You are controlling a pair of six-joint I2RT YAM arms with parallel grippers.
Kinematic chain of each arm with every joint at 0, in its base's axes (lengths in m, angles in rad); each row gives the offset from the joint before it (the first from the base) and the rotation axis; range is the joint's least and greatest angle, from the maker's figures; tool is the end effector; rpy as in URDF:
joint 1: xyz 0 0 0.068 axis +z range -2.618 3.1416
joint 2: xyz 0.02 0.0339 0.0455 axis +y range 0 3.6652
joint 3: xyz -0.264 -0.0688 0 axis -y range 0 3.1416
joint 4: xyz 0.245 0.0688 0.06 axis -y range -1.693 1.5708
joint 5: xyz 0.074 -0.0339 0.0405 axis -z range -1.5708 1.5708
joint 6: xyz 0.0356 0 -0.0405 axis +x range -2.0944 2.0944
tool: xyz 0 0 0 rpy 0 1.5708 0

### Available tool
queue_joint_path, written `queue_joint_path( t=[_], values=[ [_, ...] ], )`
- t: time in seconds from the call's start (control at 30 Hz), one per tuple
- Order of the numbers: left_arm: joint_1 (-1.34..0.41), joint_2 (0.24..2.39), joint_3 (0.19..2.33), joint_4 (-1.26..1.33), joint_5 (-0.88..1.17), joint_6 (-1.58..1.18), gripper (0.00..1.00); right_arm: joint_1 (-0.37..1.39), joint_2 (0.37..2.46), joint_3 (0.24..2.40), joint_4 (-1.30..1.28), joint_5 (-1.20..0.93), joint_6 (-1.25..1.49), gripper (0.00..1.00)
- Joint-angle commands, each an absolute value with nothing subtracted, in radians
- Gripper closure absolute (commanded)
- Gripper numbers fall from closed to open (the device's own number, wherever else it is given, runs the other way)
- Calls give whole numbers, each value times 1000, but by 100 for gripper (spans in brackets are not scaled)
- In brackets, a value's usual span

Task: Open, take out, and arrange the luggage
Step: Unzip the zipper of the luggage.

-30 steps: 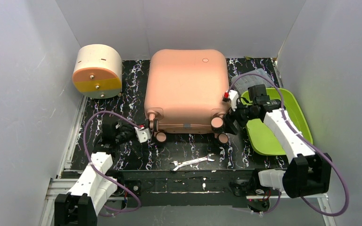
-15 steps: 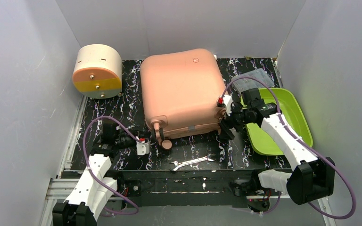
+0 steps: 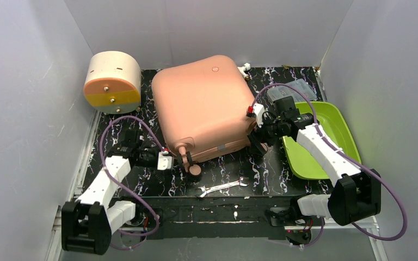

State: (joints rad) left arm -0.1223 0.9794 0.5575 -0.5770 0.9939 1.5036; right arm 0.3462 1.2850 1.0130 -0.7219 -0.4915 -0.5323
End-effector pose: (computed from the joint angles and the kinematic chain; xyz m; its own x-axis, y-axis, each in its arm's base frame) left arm 0.1665 -0.0505 0.2085 0.4596 0.4918 -0.7395 0.8674 -0.0697 0.4927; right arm 0.2343 0.1024 0.2704 -0.4046 -0.6216 -0.6707 -0.8665 0.4950 0.0640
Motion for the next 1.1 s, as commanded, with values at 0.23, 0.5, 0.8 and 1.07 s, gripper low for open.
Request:
queue_joint_path(
  t=[0.23,0.5,0.8,1.07],
  values=[
    [-173,1106,547,-971,1202,1663,92,433,1341,1015,-669,-622,-490,0],
    [-176,1032,537,-919,1197,1609,66,434,1388,1071,-643,-622,-458,0],
    [-184,1000,578,-922,1204,1531,2,433,1358,1074,-486,-339,-350,0],
    [-183,900,615,-952,1166,1463,2,392,1275,1011,-345,-10,-306,0]
  ],
)
